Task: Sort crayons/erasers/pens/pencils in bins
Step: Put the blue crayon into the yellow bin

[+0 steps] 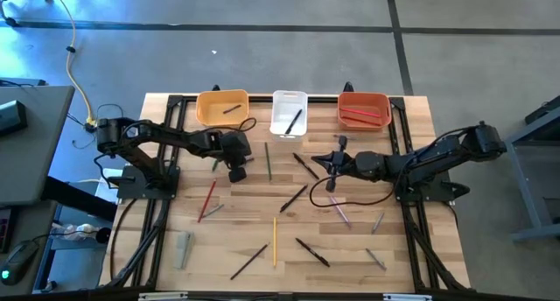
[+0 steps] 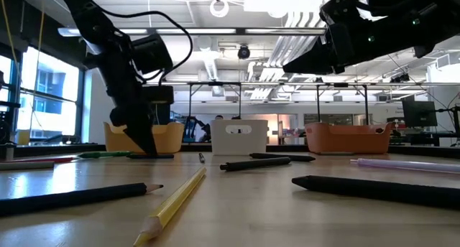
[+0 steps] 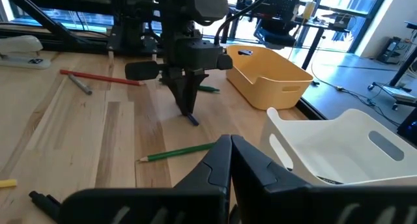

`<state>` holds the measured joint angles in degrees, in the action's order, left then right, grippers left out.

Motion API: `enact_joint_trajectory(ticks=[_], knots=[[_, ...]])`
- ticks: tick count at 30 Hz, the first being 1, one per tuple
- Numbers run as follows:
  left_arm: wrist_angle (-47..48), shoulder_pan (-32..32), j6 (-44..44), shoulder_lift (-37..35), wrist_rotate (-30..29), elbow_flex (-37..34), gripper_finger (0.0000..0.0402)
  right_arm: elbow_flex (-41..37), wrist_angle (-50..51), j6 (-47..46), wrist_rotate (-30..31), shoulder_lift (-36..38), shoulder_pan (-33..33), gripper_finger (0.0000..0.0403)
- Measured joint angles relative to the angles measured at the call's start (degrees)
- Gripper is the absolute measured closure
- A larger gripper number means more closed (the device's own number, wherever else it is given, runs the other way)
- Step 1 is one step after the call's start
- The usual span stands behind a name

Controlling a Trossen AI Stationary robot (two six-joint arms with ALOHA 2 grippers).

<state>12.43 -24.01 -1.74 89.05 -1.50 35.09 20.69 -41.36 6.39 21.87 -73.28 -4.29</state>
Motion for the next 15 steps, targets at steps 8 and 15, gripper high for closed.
enact_joint_trajectory(ticks=[8,15], knots=[[7.89,0.02,-1.59,-1.14,-0.82,5.09,0.0394,0.0,0.0,-0.31,-0.02,-0.02,0.0,0.0403],[15.89,0.0,-3.02,-4.29,-5.86,11.96,0.0394,0.0,0.13,-0.33,-0.04,-0.02,0.0,0.0403]])
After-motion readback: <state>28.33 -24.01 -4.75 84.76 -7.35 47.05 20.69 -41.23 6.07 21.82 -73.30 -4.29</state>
